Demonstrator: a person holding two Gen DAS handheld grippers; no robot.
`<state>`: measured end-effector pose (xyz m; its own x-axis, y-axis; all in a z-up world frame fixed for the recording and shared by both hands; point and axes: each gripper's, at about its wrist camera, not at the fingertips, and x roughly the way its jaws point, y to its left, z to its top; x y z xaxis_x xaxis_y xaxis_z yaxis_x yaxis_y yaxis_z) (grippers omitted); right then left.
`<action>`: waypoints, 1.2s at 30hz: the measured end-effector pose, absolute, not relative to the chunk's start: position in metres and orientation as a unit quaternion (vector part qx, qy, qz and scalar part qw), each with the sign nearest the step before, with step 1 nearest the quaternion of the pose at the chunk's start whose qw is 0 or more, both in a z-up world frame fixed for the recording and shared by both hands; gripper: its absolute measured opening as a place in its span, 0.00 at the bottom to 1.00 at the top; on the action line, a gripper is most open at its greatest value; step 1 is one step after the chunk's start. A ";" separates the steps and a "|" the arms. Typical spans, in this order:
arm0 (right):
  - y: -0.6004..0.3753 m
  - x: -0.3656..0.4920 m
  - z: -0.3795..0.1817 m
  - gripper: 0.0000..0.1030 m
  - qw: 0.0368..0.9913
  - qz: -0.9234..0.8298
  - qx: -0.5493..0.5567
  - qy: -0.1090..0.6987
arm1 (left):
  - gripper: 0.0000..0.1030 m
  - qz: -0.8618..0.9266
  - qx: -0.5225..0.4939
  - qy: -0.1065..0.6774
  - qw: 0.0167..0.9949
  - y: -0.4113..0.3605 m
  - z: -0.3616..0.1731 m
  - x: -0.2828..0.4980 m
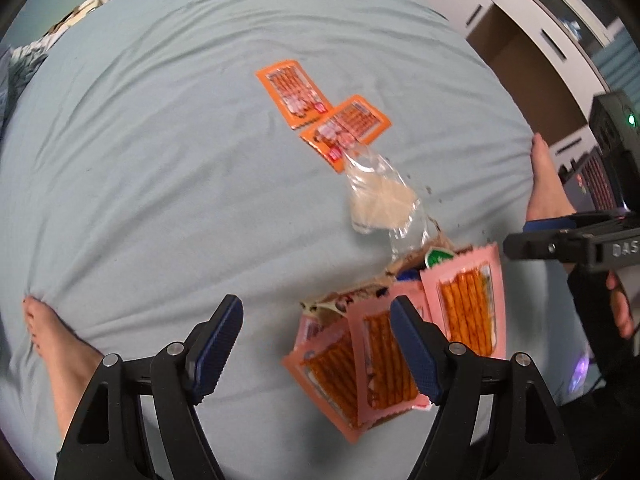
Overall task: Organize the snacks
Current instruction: 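Lower both held packs into the box and open both tools, then grasp the last two orange packs, one with each tool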
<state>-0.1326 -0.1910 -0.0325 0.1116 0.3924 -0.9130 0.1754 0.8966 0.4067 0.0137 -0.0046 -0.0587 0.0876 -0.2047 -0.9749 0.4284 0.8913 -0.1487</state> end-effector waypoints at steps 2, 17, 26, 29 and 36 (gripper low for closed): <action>-0.200 -0.130 -0.031 0.78 0.731 0.048 0.211 0.648 | 0.74 -0.212 0.077 0.642 0.733 -0.003 -0.059 0.018; -0.224 -0.110 -0.030 0.78 0.737 -0.008 0.185 0.649 | 0.75 -0.159 -0.018 0.677 0.718 -0.008 -0.065 0.093; -0.232 -0.093 -0.053 0.78 0.724 0.001 0.220 0.654 | 0.76 -0.107 -0.029 0.710 0.696 -0.058 -0.116 0.182; -0.235 -0.086 -0.065 0.78 0.717 0.006 0.230 0.658 | 0.76 -0.099 -0.031 0.716 0.690 -0.076 -0.139 0.207; -0.238 -0.074 -0.079 0.78 0.712 0.013 0.234 0.662 | 0.75 -0.083 -0.016 0.748 0.658 -0.109 -0.194 0.237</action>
